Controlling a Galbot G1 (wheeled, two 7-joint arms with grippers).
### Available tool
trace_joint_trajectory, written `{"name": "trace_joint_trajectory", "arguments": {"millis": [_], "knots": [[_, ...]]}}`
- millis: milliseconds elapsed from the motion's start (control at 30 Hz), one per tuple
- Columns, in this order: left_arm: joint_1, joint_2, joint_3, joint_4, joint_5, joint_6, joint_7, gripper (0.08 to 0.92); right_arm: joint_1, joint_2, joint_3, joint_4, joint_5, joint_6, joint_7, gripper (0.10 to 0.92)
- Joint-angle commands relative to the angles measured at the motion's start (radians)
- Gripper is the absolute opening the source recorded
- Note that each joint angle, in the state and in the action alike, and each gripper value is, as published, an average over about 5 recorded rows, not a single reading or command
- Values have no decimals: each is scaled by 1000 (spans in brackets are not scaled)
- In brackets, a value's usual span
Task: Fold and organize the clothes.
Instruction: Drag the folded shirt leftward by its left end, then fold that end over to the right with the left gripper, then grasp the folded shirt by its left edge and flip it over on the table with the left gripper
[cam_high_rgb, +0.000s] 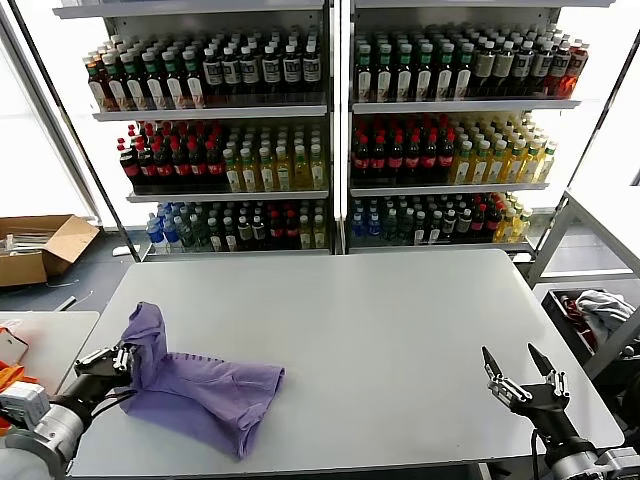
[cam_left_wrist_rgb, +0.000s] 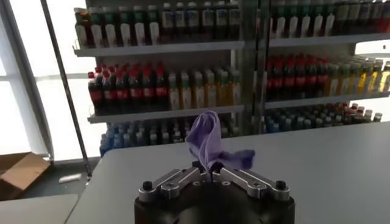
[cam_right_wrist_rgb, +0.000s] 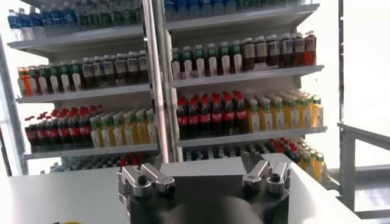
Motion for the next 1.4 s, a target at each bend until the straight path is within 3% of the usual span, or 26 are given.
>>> {"name": "trace_joint_trajectory", "arguments": {"millis": [33, 567, 800, 967, 1133, 1267, 1400], "knots": [[-14, -108, 311, -26, 188, -15, -5, 105, -4, 5, -8, 5, -9, -1, 0, 823], [-11, -265, 480, 56, 315, -16, -19, 126, -2, 26, -59, 3, -33, 3, 0, 823], [59, -249, 374, -145, 234, 23, -45, 308, 4, 25, -60, 4, -32, 3, 0, 823], [62, -197, 205, -250, 77, 55, -58, 455, 11, 29, -66, 7, -34, 3, 1, 823], [-32, -65, 4, -92, -63, 65, -70, 594, 13, 25, -69, 7, -35, 4, 2, 823], [-91, 0, -13, 91, -75, 43, -69, 698, 5, 24, -71, 14, -39, 6, 1, 823], [-128, 17, 19, 242, -68, 18, -69, 797, -6, 26, -74, 21, -45, 7, 1, 823]]}}
